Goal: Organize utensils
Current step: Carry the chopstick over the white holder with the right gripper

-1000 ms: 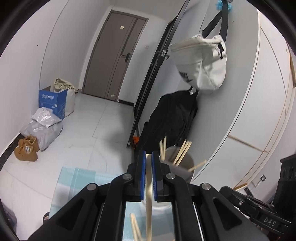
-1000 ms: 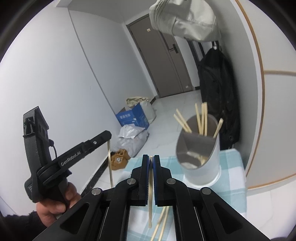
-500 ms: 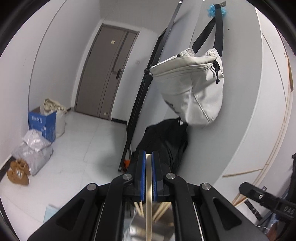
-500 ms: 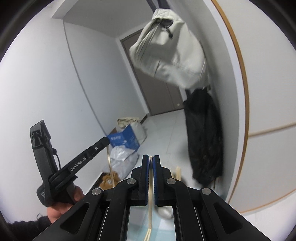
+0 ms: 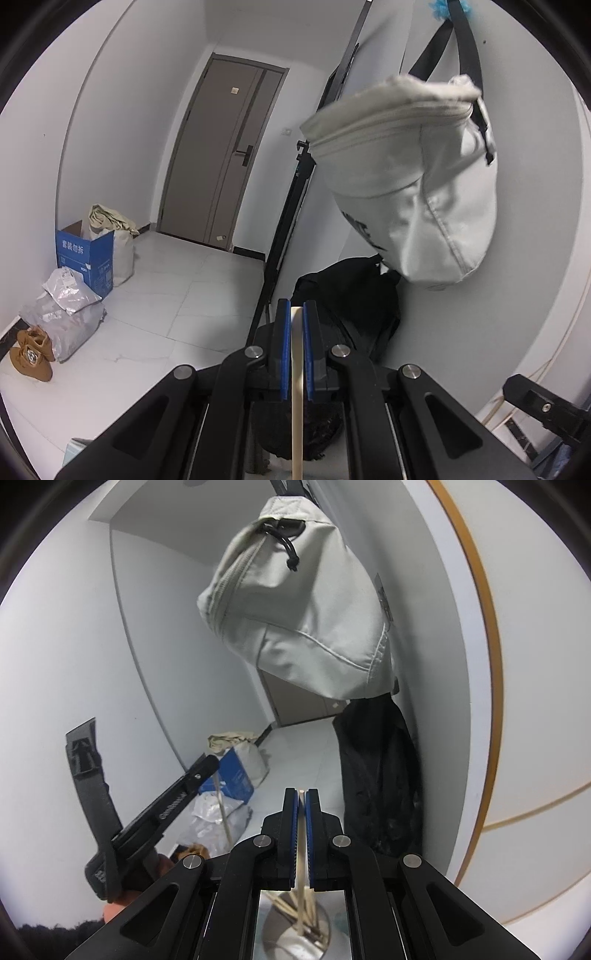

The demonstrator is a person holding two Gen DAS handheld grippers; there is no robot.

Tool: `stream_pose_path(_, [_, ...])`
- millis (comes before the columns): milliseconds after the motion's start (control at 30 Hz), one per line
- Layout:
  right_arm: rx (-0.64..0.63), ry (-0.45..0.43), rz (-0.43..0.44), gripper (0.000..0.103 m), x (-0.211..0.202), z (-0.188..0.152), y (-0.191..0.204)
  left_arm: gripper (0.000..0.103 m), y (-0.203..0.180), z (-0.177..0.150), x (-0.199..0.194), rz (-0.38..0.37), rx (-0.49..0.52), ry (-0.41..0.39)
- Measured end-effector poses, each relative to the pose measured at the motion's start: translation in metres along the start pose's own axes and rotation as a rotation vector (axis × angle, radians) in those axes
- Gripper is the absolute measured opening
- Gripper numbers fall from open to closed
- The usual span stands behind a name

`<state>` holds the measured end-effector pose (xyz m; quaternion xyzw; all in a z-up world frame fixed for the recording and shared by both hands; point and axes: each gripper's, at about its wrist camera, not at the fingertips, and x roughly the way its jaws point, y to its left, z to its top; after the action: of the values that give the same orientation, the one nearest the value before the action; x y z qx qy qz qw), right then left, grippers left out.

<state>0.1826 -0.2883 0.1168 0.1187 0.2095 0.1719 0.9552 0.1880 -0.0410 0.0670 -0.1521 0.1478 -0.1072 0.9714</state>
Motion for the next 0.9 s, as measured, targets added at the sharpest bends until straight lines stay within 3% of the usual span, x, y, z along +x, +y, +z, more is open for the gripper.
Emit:
stream_pose_path(167, [-0.024, 0.045, 0.005, 0.003, 0.025, 0.001, -0.008, 0.002, 0.002, -0.012, 0.009, 0.025, 0.031, -0.050])
stream_pose_path(467, [-0.062, 0.083, 0.008, 0.003, 0.048, -0.022, -0.010, 0.002, 0.004, -0.030, 0.026, 0.032, 0.018, -0.019])
stream_pose_path(567, [-0.050, 0.107, 0.011, 0.003, 0.057, -0.028, -0.014, 0.002, 0.001, -0.034, 0.021, 0.033, 0.057, -0.026])
stream_pose_path(733, [-0.044, 0.126, 0.019, 0.003, 0.060, -0.036, -0.017, 0.003, -0.005, -0.038, 0.021, -0.013, 0.109, -0.014])
stream_pose_path(900, [-0.040, 0.148, 0.029, 0.004, 0.060, -0.044, -0.015, 0.003, -0.003, -0.036, 0.020, -0.091, 0.138, 0.049])
